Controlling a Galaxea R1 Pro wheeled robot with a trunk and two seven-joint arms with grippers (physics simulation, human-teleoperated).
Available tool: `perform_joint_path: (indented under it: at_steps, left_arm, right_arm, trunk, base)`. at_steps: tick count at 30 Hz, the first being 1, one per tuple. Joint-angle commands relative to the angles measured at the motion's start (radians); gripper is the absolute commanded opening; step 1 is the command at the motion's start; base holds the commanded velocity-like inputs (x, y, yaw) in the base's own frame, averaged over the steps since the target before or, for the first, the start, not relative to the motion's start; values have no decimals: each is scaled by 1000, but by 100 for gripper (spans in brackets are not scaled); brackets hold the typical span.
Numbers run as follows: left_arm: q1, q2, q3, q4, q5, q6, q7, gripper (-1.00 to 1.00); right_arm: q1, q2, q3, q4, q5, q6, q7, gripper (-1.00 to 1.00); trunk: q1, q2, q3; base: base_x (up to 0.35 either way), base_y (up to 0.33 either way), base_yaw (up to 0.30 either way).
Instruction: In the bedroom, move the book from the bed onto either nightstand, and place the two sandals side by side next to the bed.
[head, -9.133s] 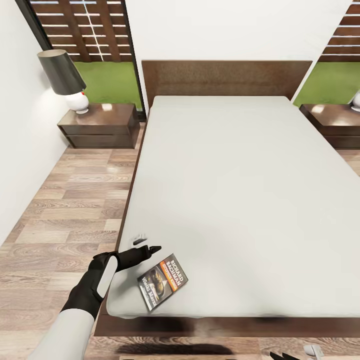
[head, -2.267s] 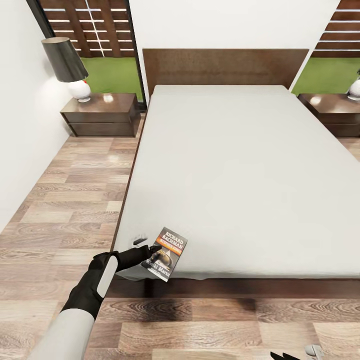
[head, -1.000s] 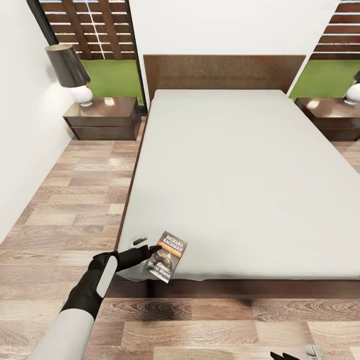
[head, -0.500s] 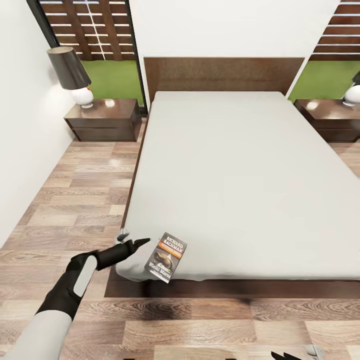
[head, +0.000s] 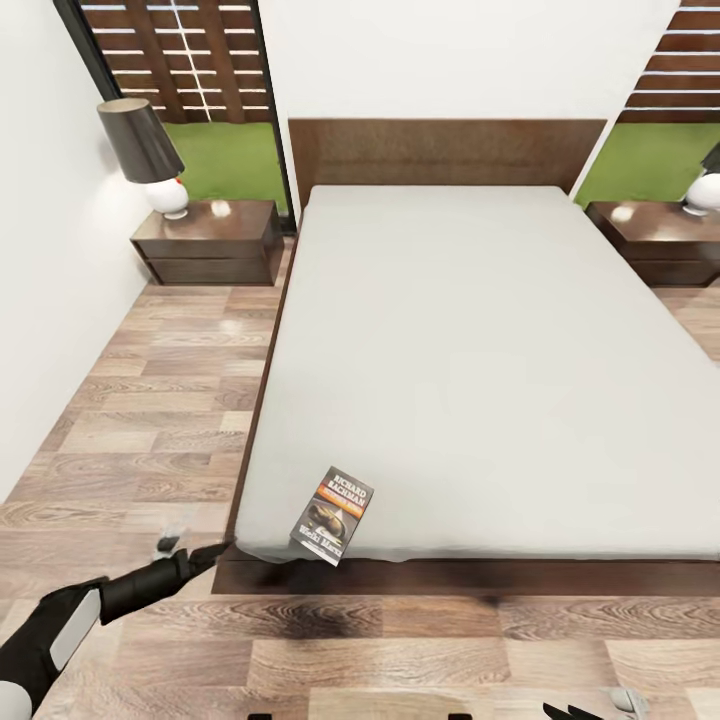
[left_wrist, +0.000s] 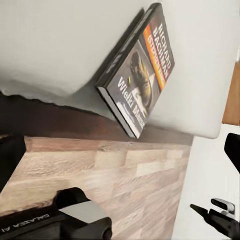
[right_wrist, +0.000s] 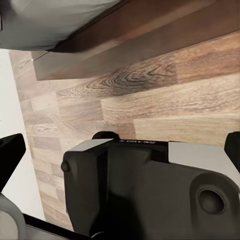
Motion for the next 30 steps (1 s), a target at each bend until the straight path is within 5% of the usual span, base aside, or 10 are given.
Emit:
perform_joint_path:
  at_steps: [1,6,11,15,21,30]
  left_arm:
    - [0,4,0,34,6,-23,-7,100]
    - [4,16,-2,282,-14,-313,-27,100]
    - [4,17,-6,385,-28,-403,-19,100]
    - [4,13,-18,423,-77,-495,28,100]
    - [4,-11,-24,438,-153,-551,151,100]
    - [5,-38,-25,440,-159,-555,162,100]
  right_arm:
    - [0,0,-4,1,2,2,3,100]
    - [0,1,-4,0,2,2,2,100]
    - [-1,1,-3,0,2,2,3,100]
    - [-1,1,-2,0,2,2,1,100]
    - [0,1,-1,0,2,1,0,100]
    - [-1,9,2,-6,6,7,-2,100]
  trunk:
    - [-4,7,3]
    - [-23,42,18]
    - [-42,77,34]
    - [-58,105,47]
    - [-77,140,62]
    - [-77,140,62]
  base:
    - [0,0,0]
    - [0,0,0]
    - [0,0,0]
    - [0,0,0]
    - [0,0,0]
    - [0,0,0]
